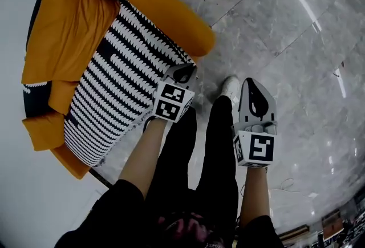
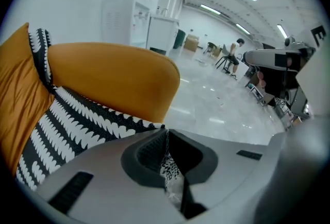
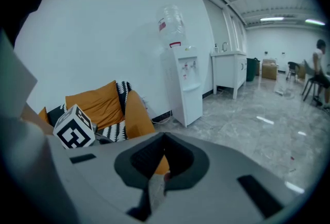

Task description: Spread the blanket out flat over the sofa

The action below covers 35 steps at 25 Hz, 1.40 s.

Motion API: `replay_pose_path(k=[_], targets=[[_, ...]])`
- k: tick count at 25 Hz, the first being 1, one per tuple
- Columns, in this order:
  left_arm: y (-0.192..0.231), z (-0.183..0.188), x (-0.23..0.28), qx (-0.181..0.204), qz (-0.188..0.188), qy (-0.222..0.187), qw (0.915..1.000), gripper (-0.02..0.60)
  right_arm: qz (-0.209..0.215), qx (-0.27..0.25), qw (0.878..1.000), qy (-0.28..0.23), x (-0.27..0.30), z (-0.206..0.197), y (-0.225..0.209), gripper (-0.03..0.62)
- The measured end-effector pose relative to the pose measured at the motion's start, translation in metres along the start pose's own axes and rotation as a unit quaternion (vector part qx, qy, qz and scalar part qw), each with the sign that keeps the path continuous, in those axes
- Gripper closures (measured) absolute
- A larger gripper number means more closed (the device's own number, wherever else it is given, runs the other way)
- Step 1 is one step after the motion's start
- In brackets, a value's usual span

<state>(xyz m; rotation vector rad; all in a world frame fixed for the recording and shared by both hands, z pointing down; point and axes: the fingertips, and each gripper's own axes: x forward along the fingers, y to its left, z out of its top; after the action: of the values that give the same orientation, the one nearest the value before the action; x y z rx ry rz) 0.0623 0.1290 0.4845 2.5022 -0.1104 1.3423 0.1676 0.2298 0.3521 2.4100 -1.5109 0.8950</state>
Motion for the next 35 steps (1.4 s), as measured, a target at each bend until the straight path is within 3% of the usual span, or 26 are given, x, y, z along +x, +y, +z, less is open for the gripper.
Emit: replay_pose_path(k=[9,21,29,35], targets=[[-0.011,0.009,0.035,-0.030,0.015,0.013,0.9994,0.558,-0.029,0.028,0.999,0.010,-0.017,-0.021,-0.045,0.574],[0.001,-0.014,0.090,-0.037,0.061,0.048,0.9963,0.558,-0.044,0.041,0.998,0.031,-0.015,-0.048,-0.089,0.574],[0.010,-0.040,0.125,-0.028,0.076,0.080,0.9935,0.558,-0.048,0.038,0.997,0.056,-0.012,-0.077,-0.105,0.574],[0.015,-0.042,0.131,-0.012,0.074,0.100,0.9922,0.558,-0.047,0.037,0.997,0.055,-0.008,-0.071,-0.104,0.574]])
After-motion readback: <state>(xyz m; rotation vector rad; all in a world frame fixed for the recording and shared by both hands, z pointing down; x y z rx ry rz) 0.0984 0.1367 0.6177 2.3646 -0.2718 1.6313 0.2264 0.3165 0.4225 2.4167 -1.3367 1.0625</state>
